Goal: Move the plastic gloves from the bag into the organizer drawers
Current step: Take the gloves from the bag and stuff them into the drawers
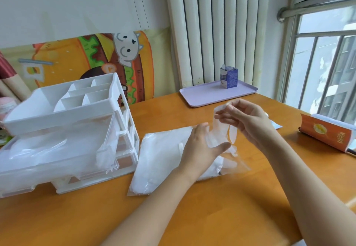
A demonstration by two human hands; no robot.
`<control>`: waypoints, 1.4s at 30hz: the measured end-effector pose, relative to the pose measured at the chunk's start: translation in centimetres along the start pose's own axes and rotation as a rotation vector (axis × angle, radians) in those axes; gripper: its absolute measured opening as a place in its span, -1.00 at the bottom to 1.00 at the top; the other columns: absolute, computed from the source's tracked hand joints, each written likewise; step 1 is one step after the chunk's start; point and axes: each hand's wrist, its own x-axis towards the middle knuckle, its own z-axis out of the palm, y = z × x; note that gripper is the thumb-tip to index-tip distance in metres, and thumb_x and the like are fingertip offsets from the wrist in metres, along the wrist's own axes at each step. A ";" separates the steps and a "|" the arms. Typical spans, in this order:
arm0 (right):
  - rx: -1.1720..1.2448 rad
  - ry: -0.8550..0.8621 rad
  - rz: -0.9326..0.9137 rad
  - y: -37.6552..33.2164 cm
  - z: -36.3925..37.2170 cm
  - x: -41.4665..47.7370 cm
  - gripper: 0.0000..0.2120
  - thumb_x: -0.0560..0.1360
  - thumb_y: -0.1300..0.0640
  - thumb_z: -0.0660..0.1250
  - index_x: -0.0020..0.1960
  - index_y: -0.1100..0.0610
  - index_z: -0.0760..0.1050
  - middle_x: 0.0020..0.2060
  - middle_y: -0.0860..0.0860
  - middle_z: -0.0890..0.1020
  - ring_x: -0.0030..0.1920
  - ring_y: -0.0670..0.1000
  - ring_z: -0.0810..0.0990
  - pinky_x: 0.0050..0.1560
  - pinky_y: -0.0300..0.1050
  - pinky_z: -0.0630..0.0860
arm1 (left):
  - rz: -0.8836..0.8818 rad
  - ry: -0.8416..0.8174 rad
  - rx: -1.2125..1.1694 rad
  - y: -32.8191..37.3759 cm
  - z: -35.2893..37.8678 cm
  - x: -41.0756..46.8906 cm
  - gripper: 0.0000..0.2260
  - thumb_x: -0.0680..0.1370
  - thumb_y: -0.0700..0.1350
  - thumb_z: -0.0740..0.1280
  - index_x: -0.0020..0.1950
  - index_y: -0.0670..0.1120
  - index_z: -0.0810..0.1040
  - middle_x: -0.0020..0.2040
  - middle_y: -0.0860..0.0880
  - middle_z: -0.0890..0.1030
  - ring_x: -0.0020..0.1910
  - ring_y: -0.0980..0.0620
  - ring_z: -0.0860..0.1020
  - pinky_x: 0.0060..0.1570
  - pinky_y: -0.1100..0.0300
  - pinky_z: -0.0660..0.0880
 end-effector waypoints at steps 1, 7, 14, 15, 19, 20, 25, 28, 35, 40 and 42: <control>0.049 -0.015 -0.003 0.0 -0.1 0.1 -0.90 0.48 0.19 0.28 -0.11 0.21 0.53 -0.13 0.18 0.68 -0.11 0.08 0.69 -0.10 -0.21 0.60 | -0.025 0.010 -0.013 0.1 0.4 0.6 -0.46 0.48 0.10 0.42 0.39 -0.03 0.37 0.28 0.07 0.45 0.27 0.10 0.42 0.08 0.37 0.33; 0.245 0.135 -0.054 0.1 -1.5 0.7 -0.78 0.51 0.14 0.24 0.07 0.25 0.49 0.03 0.22 0.66 0.04 0.12 0.67 0.03 -0.15 0.61 | -0.105 0.045 -0.367 1.3 -1.0 2.5 -0.65 0.51 0.03 0.40 -0.09 -0.29 0.60 -0.24 -0.17 0.63 -0.26 -0.10 0.57 -0.18 0.04 0.52; 0.152 0.118 0.180 0.4 -1.2 0.8 -0.38 0.31 -0.21 0.42 0.24 0.13 0.47 0.14 0.03 0.65 0.27 0.05 0.53 0.30 0.05 0.41 | -0.017 0.114 -0.464 4.6 -5.0 1.3 -0.63 0.60 -0.01 0.29 -0.43 0.01 0.53 -0.40 0.06 0.56 -0.29 0.06 0.53 -0.15 0.18 0.45; 0.154 0.060 0.251 0.3 -1.1 0.5 -0.26 0.22 -0.29 0.48 0.26 0.10 0.48 0.16 0.01 0.63 0.25 0.02 0.54 0.26 0.04 0.44 | 0.009 0.112 -0.473 4.8 -5.1 0.9 -0.63 0.60 0.02 0.28 -0.40 0.00 0.54 -0.37 -0.02 0.56 -0.28 0.00 0.54 -0.15 0.15 0.46; 0.175 -0.009 0.444 -0.2 0.1 -0.5 -0.59 0.41 -0.29 0.25 -0.03 0.01 0.61 -0.11 -0.12 0.69 -0.18 -0.17 0.66 -0.29 -0.25 0.56 | 0.017 0.124 -0.617 5.3 -6.0 -0.7 -0.71 0.57 0.09 0.28 -0.22 -0.07 0.56 -0.23 -0.17 0.53 -0.20 -0.09 0.55 -0.02 0.06 0.55; 0.204 -0.012 0.459 -0.2 0.3 -0.8 -0.53 0.36 -0.32 0.33 -0.01 0.05 0.59 -0.14 -0.09 0.70 -0.19 -0.13 0.68 -0.33 -0.24 0.56 | -0.002 0.147 -0.661 5.2 -6.2 -0.9 -0.73 0.53 0.12 0.29 -0.25 -0.03 0.58 -0.23 -0.12 0.52 -0.18 -0.05 0.53 0.07 0.01 0.53; 0.454 -0.121 0.478 -0.4 1.7 -2.0 0.17 0.03 -0.39 0.54 0.44 0.25 0.30 0.32 0.18 0.49 0.32 0.19 0.48 0.16 0.13 0.54 | -0.065 0.268 -0.904 4.4 -8.9 -1.9 -0.78 0.49 0.09 0.35 -0.26 0.03 0.67 -0.15 0.00 0.67 0.03 -0.02 0.62 0.24 -0.03 0.47; 0.499 -0.263 0.481 -0.9 3.2 -3.0 0.05 0.10 -0.34 0.55 0.41 0.23 0.38 0.37 0.20 0.44 0.36 0.27 0.40 0.29 0.26 0.39 | 0.001 0.375 -0.881 4.5 -9.7 -2.8 -0.80 0.62 0.00 0.26 -0.17 0.03 0.56 -0.19 0.11 0.61 -0.13 0.22 0.56 -0.02 0.35 0.46; 0.070 -0.154 0.275 -7.5 9.6 -2.4 -0.73 0.42 0.20 0.41 0.09 0.27 0.57 -0.09 0.19 0.64 -0.17 0.05 0.65 -0.17 -0.14 0.62 | 0.065 0.220 -0.617 2.3 -10.4 -4.5 -0.68 0.54 0.15 0.28 -0.18 -0.10 0.50 -0.30 0.03 0.50 -0.26 0.06 0.47 -0.13 0.15 0.42; -0.621 -0.350 0.175 -13.6 13.4 -0.9 -0.61 0.50 0.35 0.32 0.29 0.08 0.46 -0.36 -0.03 0.62 -0.31 -0.06 0.62 -0.20 -0.30 0.55 | -0.009 -0.177 -0.328 0.0 -14.5 -7.6 -0.79 0.53 0.04 0.36 -0.04 -0.10 0.59 -0.11 0.02 0.64 -0.07 0.02 0.65 0.05 0.12 0.58; -0.925 -0.549 0.198 -15.7 15.2 -0.5 -0.53 0.49 0.30 0.35 0.33 -0.03 0.41 -0.28 -0.02 0.64 -0.31 -0.04 0.63 -0.08 -0.20 0.53 | 0.017 -0.168 -0.371 0.4 -17.3 -9.2 -0.84 0.58 -0.07 0.32 -0.06 -0.16 0.59 -0.09 -0.03 0.65 -0.18 0.06 0.65 -0.14 0.24 0.57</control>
